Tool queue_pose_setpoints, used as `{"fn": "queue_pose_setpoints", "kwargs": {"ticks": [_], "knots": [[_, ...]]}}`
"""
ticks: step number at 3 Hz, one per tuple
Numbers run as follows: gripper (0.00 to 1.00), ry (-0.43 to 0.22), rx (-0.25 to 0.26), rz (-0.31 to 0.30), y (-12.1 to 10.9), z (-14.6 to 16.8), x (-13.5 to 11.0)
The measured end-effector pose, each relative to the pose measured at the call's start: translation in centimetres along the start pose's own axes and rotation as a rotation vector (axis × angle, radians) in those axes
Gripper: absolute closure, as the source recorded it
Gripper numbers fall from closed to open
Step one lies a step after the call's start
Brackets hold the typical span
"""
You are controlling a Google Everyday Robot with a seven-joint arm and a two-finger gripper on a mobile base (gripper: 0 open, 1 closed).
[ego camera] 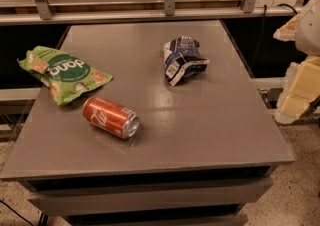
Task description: Place coke can upright
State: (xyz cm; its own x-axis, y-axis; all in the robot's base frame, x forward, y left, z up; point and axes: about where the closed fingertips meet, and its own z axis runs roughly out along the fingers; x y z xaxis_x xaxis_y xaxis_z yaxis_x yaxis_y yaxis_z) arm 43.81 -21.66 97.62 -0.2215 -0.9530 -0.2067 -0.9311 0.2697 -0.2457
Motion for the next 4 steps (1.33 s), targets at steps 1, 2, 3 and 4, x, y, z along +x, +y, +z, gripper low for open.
{"fn": "queue_pose_setpoints", "kwargs": {"ticks": [1,2,3,4], "knots": [[0.00,0.000,0.000,0.000,0.0,0.0,0.0],[0.00,-0.027,-0.007,-0.061,0.8,0.7,-4.2],[0.00,-0.047,-0.024,-0.161,2.6,1.3,-10.8],[0.00,-0.061,-0.056,-0.261,4.9,2.1,-17.6]]}}
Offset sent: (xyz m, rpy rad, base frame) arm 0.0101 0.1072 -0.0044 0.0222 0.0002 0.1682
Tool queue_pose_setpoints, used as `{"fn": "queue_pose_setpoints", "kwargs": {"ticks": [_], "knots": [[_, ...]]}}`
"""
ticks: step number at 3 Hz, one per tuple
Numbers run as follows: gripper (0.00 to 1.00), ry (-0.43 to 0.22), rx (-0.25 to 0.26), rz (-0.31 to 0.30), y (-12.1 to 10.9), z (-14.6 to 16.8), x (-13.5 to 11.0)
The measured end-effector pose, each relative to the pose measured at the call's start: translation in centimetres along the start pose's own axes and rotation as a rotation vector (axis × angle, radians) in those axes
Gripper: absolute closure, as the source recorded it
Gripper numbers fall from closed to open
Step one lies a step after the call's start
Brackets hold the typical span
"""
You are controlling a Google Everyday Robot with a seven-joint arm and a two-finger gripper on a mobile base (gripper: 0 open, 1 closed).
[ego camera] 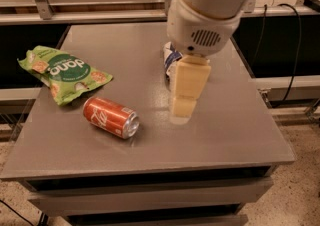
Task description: Place coke can upright
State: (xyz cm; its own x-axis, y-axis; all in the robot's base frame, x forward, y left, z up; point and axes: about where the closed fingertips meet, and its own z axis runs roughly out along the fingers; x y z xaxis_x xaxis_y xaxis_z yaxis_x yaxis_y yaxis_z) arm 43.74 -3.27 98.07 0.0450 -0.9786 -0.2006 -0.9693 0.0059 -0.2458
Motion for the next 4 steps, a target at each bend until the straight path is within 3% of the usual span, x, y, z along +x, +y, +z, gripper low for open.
{"fn": "queue_pose_setpoints", "kwargs": {"ticks": [1,2,3,4], "knots": [[0.00,-0.019,-0.045,-0.064,0.9,1.5,-5.7],[0.00,-0.029,-0.094,-0.076,2.0,3.4,-10.1],[0.00,-0.026,-0.099,-0.038,2.3,5.6,-13.3],[0.00,-0.003,-0.084,0.022,1.2,8.8,-14.9]]}}
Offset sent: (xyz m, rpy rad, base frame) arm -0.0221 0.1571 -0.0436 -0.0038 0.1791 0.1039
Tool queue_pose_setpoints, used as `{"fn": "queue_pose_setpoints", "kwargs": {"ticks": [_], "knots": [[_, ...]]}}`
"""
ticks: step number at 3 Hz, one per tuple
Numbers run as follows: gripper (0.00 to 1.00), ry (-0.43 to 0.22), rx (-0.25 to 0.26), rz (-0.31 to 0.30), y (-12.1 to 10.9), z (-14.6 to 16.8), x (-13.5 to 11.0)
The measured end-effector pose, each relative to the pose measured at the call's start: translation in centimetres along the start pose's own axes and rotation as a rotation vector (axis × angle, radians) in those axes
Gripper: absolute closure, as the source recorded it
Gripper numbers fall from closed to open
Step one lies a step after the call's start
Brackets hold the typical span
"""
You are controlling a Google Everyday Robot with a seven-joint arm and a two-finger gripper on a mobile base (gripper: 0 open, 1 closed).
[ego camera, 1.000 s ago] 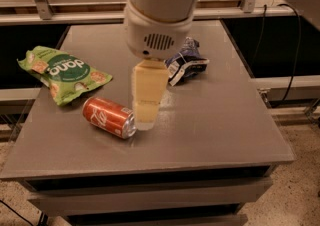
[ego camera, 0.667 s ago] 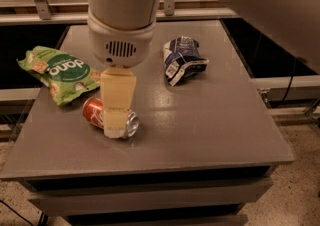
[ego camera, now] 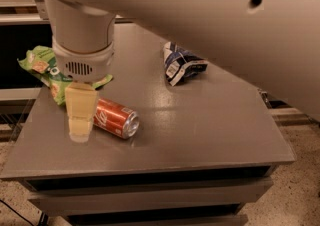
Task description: Place coke can upright
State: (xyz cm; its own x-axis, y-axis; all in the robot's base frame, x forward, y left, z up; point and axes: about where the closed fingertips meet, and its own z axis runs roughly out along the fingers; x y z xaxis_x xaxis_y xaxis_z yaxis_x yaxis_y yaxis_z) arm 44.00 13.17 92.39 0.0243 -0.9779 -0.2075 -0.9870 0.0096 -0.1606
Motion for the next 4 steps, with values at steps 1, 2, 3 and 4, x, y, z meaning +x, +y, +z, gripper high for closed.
{"fn": "queue_pose_setpoints", "kwargs": {"ticks": [1,2,3,4], "knots": [[0.00,0.035,0.014,0.035,-1.0,2.6,-0.8],[0.00,0.116,0.029,0.078,-2.0,5.7,-0.4],[0.00,0.174,0.015,0.136,-2.4,7.7,0.4],[0.00,0.212,0.001,0.209,-3.2,8.9,1.9]]}}
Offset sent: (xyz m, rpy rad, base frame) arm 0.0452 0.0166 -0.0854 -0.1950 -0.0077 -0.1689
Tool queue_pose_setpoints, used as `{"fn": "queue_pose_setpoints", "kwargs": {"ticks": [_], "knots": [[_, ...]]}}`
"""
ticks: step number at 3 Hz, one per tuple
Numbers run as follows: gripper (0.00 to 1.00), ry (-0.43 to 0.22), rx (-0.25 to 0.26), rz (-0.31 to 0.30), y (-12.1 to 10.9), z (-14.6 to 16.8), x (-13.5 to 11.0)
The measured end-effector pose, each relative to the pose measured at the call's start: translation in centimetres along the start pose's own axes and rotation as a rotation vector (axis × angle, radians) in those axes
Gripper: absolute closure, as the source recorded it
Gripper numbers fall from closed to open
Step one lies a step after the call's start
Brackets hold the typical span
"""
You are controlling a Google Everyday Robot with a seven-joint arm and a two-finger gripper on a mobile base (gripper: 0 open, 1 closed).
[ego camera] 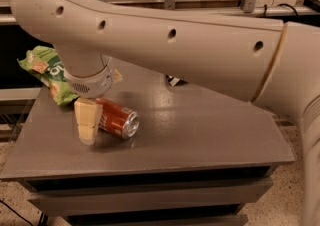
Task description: Place coke can upright
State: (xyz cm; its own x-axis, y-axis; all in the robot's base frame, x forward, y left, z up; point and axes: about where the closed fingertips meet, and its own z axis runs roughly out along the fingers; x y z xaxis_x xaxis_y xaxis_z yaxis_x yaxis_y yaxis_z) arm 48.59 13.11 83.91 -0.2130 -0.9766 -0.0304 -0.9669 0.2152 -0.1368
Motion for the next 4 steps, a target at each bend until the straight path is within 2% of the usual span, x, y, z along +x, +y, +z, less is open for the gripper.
{"fn": "queue_pose_setpoints", "kwargs": {"ticks": [1,2,3,4], "knots": [[0.18,0.022,-0.019,0.028,-0.1,0.7,0.8],[0.42,0.025,-0.047,0.031,0.2,0.7,0.9],[0.65,0.004,-0.075,-0.039,0.7,-0.1,0.5],[0.87,-0.055,-0.076,-0.163,0.8,-2.5,0.7]]}}
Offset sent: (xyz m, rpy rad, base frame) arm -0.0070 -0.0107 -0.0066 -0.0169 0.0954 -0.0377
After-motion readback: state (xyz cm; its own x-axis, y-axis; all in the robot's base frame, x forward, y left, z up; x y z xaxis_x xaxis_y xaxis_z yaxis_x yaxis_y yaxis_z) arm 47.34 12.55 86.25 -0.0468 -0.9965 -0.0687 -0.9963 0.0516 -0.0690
